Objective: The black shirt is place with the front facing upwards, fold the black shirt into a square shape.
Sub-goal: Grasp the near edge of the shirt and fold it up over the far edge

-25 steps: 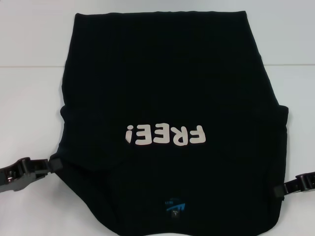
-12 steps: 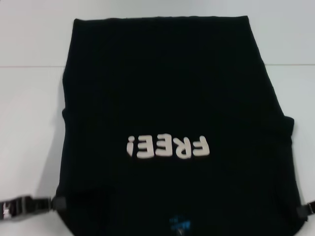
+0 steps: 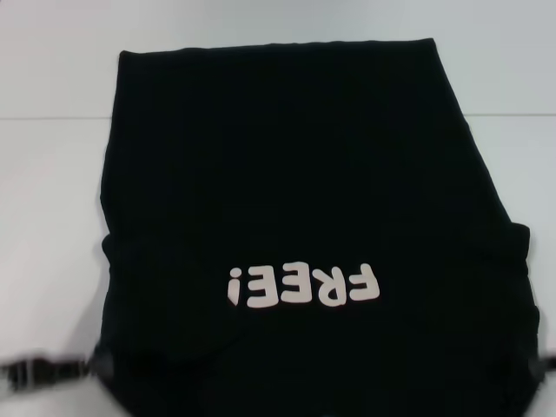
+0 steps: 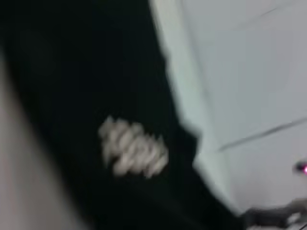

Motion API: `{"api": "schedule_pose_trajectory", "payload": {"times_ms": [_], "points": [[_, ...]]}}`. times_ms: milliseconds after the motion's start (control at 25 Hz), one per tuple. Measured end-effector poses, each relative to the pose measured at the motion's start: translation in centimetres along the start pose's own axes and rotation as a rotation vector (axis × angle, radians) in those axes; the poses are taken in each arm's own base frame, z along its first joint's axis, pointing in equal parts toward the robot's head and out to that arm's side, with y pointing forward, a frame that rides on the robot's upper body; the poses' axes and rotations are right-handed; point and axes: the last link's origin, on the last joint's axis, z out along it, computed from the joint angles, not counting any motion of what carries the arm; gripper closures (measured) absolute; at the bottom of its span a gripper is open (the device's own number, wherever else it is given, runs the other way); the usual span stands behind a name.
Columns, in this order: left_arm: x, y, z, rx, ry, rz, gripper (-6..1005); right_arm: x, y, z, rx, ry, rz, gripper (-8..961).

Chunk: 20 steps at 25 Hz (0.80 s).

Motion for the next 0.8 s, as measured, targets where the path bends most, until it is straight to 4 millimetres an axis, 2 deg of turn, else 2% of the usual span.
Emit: {"api": "schedule_pose_trajectory", "payload": {"times_ms": [40, 80, 120, 200, 240, 320, 360, 400, 440, 480, 600, 800], "points": [[1.0, 0.4, 0.3, -0.035, 0.035, 0.015, 970, -0.6, 0.5, 0.0, -0.029, -0.036, -0.019, 859], [2.1, 0.9, 0.6, -0.073, 0.076, 0.030, 970, -2.3, 1.3, -0.4, -0.084, -0.140, -0.051, 859], [3.4, 1.4, 0.9, -0.108, 0.121, 0.043, 970, -2.3, 1.3, -0.4, -0.084, -0.140, -0.051, 858], [5.4, 1.8, 1.4, -0.135, 0.188, 0.045, 970, -4.2, 1.8, -1.1, -0.108, -0.259, -0.071, 857], [5.4, 1.8, 1.4, -0.135, 0.188, 0.045, 970, -5.3, 1.8, -1.6, -0.107, -0.332, -0.072, 857], [10.0, 1.7, 3.2, -0.084, 0.308, 0.009, 970, -7.8, 1.3, -2.1, -0.056, -0.461, -0.057, 856], [10.0, 1.7, 3.2, -0.084, 0.308, 0.009, 970, -8.9, 1.1, -2.1, -0.025, -0.507, -0.049, 855], [11.4, 1.5, 4.0, -0.054, 0.342, 0.004, 970, -10.1, 0.8, -1.8, 0.014, -0.549, -0.041, 855], [12.5, 1.3, 4.7, -0.022, 0.370, 0.000, 970, -11.3, 0.4, -1.4, 0.057, -0.588, -0.033, 854], [14.3, 1.0, 6.2, 0.040, 0.413, -0.001, 970, -12.4, 0.2, -0.7, 0.094, -0.612, -0.031, 854], [16.3, 0.0, 8.6, 0.175, 0.468, 0.009, 970, -15.1, -0.4, 1.9, 0.217, -0.662, -0.027, 852], [17.7, -0.8, 11.0, 0.355, 0.504, 0.070, 970, -17.6, -0.2, 6.1, 0.390, -0.658, -0.083, 849]]}}
